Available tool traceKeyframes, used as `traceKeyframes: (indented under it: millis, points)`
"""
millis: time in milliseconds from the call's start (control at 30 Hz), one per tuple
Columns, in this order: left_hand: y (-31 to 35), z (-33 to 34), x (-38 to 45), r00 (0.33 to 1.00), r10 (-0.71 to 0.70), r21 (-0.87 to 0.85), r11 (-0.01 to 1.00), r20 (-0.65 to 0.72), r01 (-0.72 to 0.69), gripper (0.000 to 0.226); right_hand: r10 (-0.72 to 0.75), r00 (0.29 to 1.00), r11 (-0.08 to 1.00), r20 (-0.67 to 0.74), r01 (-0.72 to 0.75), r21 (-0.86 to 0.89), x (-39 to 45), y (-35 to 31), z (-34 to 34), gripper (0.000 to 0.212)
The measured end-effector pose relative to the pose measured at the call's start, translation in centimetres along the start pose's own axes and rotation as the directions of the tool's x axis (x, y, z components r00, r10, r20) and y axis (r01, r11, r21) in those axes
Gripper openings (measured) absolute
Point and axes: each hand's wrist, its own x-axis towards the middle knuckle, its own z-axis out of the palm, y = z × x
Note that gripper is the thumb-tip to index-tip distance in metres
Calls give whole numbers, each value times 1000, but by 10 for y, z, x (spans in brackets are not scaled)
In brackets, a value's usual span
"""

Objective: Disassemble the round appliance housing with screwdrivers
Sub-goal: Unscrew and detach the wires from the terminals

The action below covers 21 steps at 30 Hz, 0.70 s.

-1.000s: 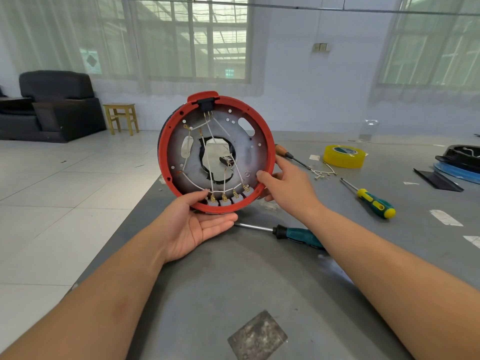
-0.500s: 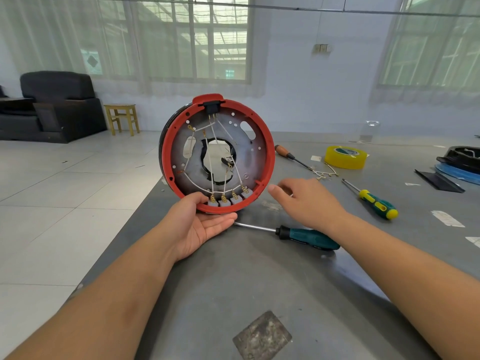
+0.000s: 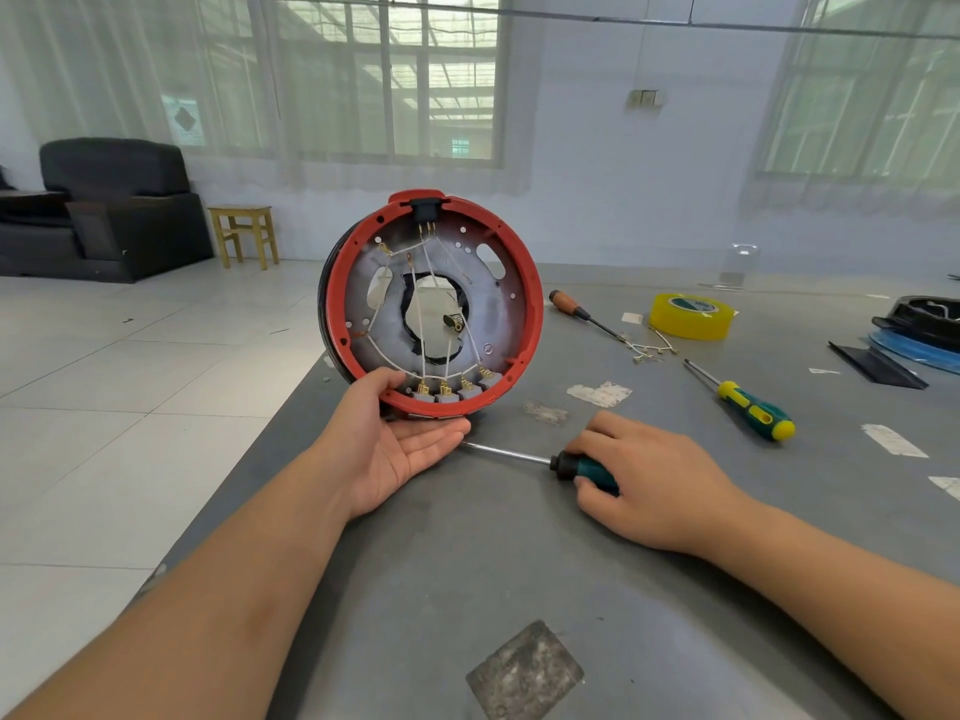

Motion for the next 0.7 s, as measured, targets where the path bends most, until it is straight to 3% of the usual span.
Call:
traceKeyframes:
  millis: [167, 300, 567, 700]
  points:
    - [3, -5, 0, 999, -21, 14, 1000, 40, 20, 39, -40, 996, 988, -83, 52, 146, 2, 3, 1, 41]
    - [3, -7, 1, 997, -39, 12, 999, 62, 38, 41, 23, 984, 907, -178, 55, 417, 2, 12, 5, 38]
    - [1, -8, 3, 999, -22, -15, 1000, 42, 22, 41, 437, 869, 521, -234, -33, 853, 7, 8, 2, 58]
    - [-1, -8, 5, 999, -9, -8, 1000, 31, 9, 43, 607, 783, 219, -140, 4, 976, 13, 1, 2, 59]
